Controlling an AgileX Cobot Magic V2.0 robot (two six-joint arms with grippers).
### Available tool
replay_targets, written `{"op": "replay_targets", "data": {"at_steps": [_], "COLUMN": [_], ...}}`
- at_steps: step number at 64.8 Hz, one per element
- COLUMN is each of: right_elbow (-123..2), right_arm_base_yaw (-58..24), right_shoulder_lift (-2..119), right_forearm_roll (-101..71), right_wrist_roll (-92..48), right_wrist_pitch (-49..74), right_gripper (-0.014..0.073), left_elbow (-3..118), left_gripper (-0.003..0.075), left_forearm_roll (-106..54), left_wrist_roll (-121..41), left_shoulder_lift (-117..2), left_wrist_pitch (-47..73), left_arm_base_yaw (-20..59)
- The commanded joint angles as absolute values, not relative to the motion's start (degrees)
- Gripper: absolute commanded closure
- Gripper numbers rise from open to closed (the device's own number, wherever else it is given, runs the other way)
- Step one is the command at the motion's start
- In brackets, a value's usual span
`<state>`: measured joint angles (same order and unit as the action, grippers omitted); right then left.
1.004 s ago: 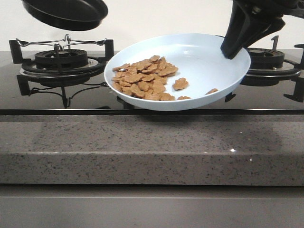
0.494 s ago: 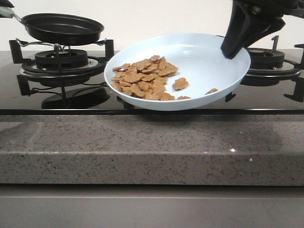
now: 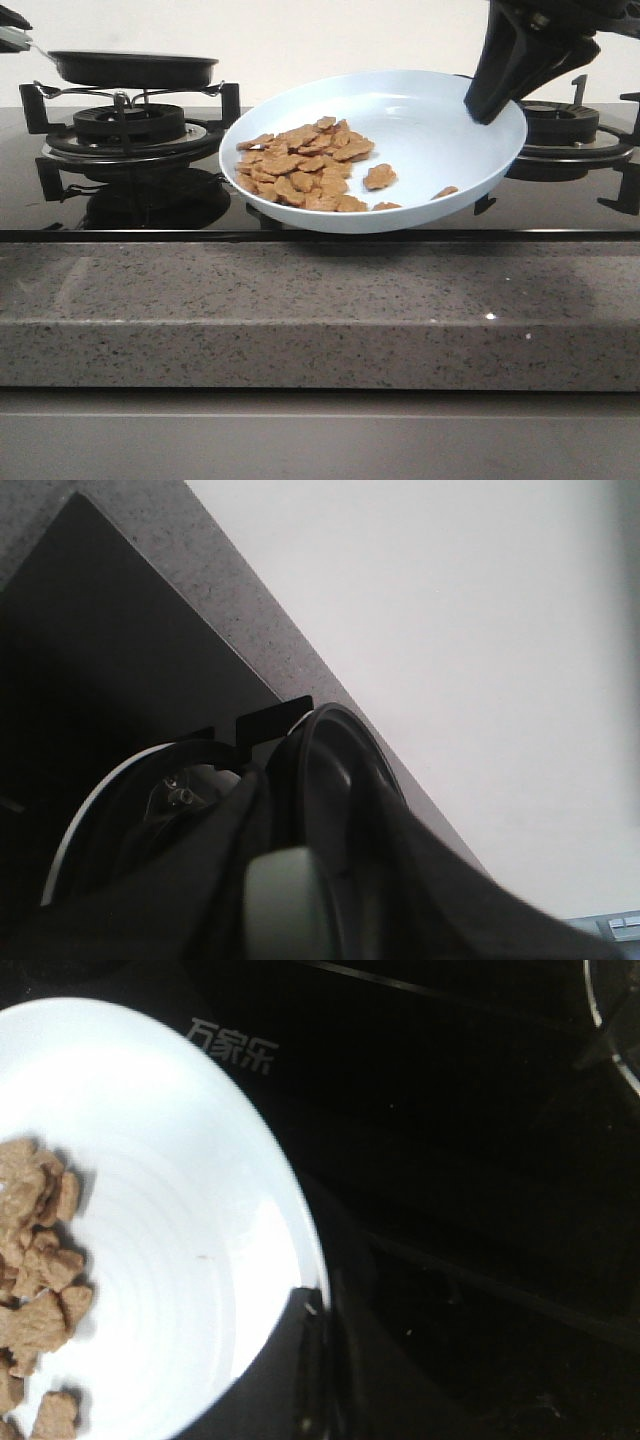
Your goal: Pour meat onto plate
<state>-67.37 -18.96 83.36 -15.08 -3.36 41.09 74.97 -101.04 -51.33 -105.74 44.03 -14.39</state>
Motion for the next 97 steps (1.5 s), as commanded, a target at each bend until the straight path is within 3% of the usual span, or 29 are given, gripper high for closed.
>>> {"op": "replay_targets", "data": {"at_steps": [1,5,11,32,54,74,97], "right_elbow": [-69.0,-69.0,-69.0,-69.0,-69.0,-69.0,-69.0], "right_arm_base_yaw": [-18.9,-18.9,-18.9,-18.9,-18.9,-18.9,-18.9], "right_shoulder_lift": [80.9,80.9,80.9,80.9,80.9,80.9,80.9], "right_forearm_roll": [-15.9,-15.9,-15.9,-15.9,-15.9,-15.9,-15.9], "right_wrist_roll": [-3.7,-3.7,-3.7,-3.7,-3.7,-3.7,-3.7], "right_wrist_pitch": [38.2,38.2,38.2,38.2,38.2,38.2,38.2], "right_gripper": [0.0662,0.0662,0.0662,0.0662,0.0662,0.0662,0.0662], "left_elbow": [76.7,76.7,76.7,76.7,75.6,63.5,55.9], "left_gripper": [0.0349,0.027,0.0223,0.0221,0.0222,0.0227,0.0228], "left_forearm_roll": [-102.8,-101.5,-99.6,-85.8,-59.9,-44.3,-8.5], "left_wrist_roll": [-51.7,-51.7,-51.7,-46.1,-38.4,-35.5,-8.4], "left_shoulder_lift": [-103.0,-103.0,-102.9,-98.2,-82.9,-64.4,-54.2], "left_wrist_pitch": [46.6,46.9,48.1,50.4,50.2,39.9,39.8], "left_arm_base_yaw": [-14.5,-14.5,-14.7,-19.3,-19.1,-7.2,6.5]}}
